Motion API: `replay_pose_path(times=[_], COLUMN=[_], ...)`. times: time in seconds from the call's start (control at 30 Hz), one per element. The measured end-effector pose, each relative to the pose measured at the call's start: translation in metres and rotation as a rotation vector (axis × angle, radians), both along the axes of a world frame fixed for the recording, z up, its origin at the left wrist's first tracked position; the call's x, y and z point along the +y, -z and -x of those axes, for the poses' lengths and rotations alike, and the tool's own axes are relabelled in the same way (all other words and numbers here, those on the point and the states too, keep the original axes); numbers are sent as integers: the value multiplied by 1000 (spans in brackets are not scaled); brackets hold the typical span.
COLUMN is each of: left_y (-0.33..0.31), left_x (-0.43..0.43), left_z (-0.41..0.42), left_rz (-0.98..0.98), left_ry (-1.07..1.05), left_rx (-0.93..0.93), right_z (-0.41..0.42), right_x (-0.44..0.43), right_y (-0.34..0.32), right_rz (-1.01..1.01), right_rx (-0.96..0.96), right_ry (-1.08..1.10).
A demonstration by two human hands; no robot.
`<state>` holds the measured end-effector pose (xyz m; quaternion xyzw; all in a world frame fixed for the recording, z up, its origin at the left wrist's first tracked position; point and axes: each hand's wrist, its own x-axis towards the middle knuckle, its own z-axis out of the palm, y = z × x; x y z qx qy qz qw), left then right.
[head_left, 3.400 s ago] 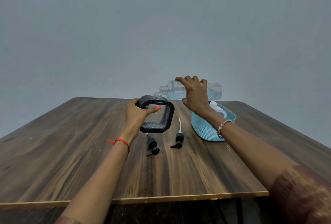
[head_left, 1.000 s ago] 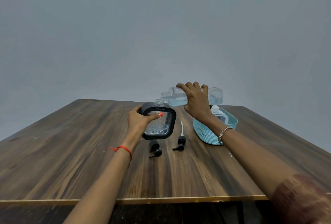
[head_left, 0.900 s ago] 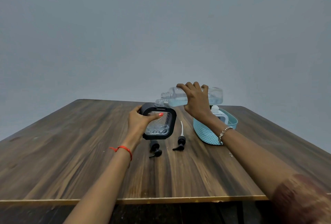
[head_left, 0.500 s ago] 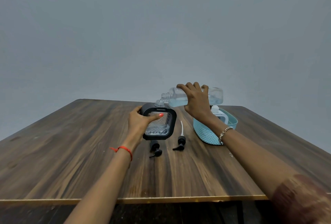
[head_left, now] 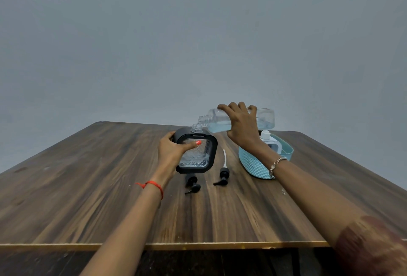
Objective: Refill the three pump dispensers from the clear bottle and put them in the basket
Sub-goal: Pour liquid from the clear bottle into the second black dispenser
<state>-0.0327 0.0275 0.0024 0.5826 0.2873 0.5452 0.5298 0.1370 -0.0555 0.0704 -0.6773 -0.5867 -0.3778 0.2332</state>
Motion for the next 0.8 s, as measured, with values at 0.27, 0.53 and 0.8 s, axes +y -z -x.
replay_pose_path(times=[0.27,0.53,0.8], left_y=[0,2,3], left_x=[-1,-3,0], left_z=[2,3,3], left_rz=[-5,-14,-10], left_ry=[7,-2,5], left_rx=[-16,-11,-16], right_z=[2,2,3], right_x=[1,0,-1], right_y=[-1,1,1], right_rz=[1,2,-12], right_rx=[-8,-16,-4], right_ry=[3,7,-10])
